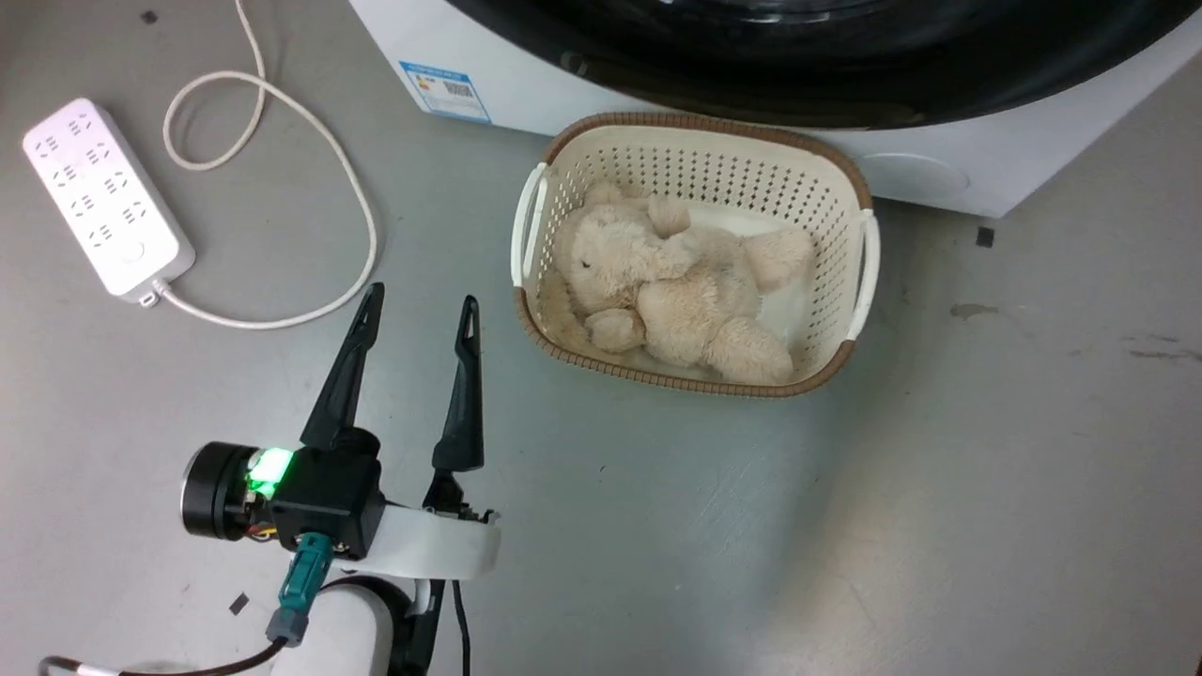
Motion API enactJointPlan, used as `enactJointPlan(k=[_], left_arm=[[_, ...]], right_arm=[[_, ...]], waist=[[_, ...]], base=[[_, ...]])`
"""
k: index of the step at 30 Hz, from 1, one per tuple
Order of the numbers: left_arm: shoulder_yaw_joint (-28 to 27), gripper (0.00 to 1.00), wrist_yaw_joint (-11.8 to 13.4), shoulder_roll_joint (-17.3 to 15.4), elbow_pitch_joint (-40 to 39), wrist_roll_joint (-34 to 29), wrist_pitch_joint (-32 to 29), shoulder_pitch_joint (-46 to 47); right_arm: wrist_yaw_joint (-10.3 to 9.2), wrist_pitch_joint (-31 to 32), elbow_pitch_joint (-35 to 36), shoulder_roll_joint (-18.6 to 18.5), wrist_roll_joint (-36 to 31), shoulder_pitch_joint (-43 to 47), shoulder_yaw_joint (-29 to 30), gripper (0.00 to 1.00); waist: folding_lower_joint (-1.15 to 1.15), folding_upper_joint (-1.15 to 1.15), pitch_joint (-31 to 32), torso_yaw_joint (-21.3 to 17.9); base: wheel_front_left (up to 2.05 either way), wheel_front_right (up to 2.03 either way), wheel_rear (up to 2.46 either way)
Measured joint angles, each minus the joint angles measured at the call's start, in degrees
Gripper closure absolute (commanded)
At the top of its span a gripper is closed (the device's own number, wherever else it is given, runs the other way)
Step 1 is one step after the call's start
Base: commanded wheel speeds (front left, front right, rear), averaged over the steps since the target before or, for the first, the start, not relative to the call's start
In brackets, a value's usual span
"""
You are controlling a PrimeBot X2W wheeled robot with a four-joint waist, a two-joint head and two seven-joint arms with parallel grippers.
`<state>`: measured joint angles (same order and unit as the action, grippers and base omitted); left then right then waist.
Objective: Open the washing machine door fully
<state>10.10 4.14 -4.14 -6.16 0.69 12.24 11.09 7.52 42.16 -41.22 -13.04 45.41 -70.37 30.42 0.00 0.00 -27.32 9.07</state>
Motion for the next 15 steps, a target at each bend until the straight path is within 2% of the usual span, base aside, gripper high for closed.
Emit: enactJointPlan(k=[6, 15], left_arm=[[0.49, 0.00, 0.43, 0.01, -0.79, 0.00, 0.78, 0.97], [1.80, 0.00, 0.82, 0.05, -0.63, 0.11, 1.93, 1.01]], right_arm=[[-0.01, 5.08, -2.90, -0.62, -0.65, -4.35, 3.35, 1.00], [-0.01, 13.10, -4.47, -0.58, -2.09, -3.58, 8.48, 1.00]], waist=[[0.00, 0.00, -1.40, 0.94], [0.00, 0.00, -0.25, 1.38]], base=[[0.00, 0.00, 0.00], [0.00, 0.00, 0.00]])
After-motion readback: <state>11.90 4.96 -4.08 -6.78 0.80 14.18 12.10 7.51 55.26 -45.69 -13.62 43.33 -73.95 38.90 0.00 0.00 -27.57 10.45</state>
